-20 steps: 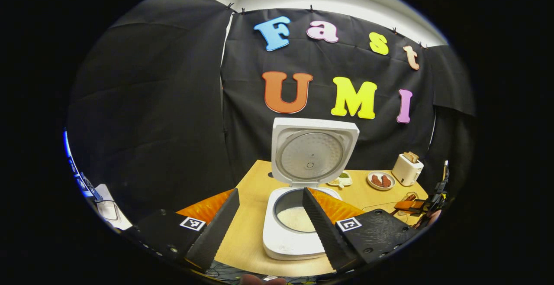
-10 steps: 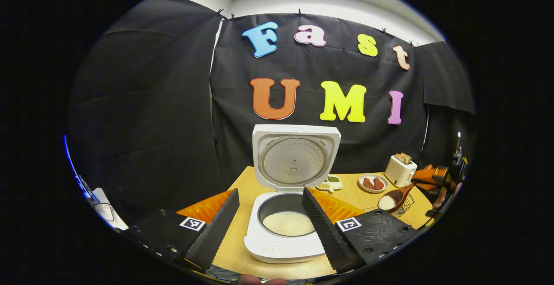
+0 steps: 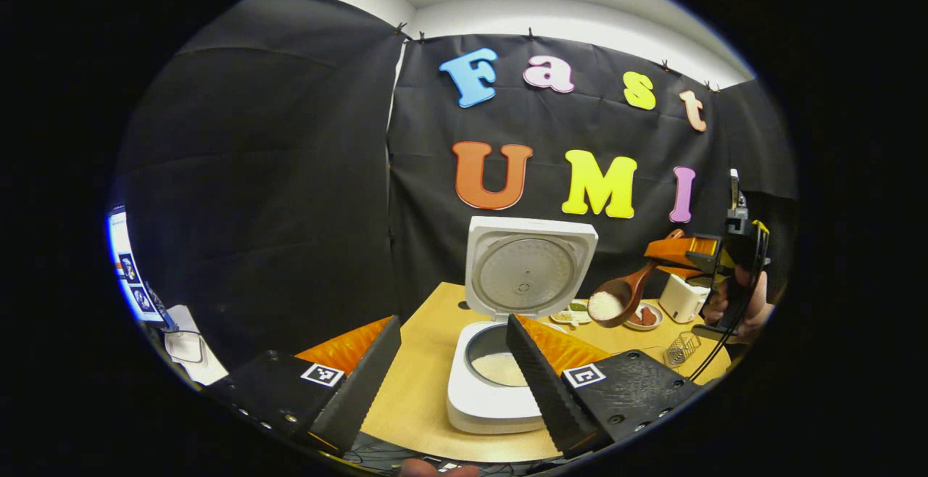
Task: Close the left gripper, press the button to open the rice cooker; take a wooden spoon from the chopstick holder with the right hand, scoop a spoonful of rice and pour it into the rice cooker, then put the wooden spoon back into the chopstick holder.
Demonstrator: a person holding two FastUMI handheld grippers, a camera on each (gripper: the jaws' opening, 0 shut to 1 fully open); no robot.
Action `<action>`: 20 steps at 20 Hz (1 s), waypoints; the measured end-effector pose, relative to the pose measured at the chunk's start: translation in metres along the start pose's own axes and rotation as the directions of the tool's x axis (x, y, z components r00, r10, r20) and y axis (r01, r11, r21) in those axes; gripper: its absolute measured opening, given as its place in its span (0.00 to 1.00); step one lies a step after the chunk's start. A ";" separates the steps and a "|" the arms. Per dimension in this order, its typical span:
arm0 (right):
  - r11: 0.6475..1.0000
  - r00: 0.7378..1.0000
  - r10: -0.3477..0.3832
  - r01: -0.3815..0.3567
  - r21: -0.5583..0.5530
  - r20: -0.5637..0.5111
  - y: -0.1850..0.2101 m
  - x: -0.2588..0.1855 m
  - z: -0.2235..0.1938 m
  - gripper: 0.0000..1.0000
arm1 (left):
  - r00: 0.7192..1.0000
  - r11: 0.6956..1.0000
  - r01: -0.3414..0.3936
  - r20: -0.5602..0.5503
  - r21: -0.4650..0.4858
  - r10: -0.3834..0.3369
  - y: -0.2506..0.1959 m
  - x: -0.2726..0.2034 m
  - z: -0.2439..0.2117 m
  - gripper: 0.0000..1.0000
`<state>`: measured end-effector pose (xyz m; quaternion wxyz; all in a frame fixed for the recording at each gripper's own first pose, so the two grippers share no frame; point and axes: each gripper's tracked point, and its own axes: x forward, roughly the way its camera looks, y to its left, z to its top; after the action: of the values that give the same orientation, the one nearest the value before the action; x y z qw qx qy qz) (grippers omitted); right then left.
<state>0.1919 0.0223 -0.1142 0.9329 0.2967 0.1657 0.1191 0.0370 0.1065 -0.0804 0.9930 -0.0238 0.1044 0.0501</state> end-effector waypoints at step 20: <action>0.520 0.994 -0.011 -0.085 -0.850 -0.106 0.083 0.055 -0.077 0.13 | 0.995 0.990 -0.095 0.027 -0.101 0.098 0.053 -0.003 -0.009 0.95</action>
<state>0.2026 0.1454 -0.1379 0.9466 -0.2005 0.1252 0.2191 0.0266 0.1586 -0.0907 0.9885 -0.0673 0.0872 0.1035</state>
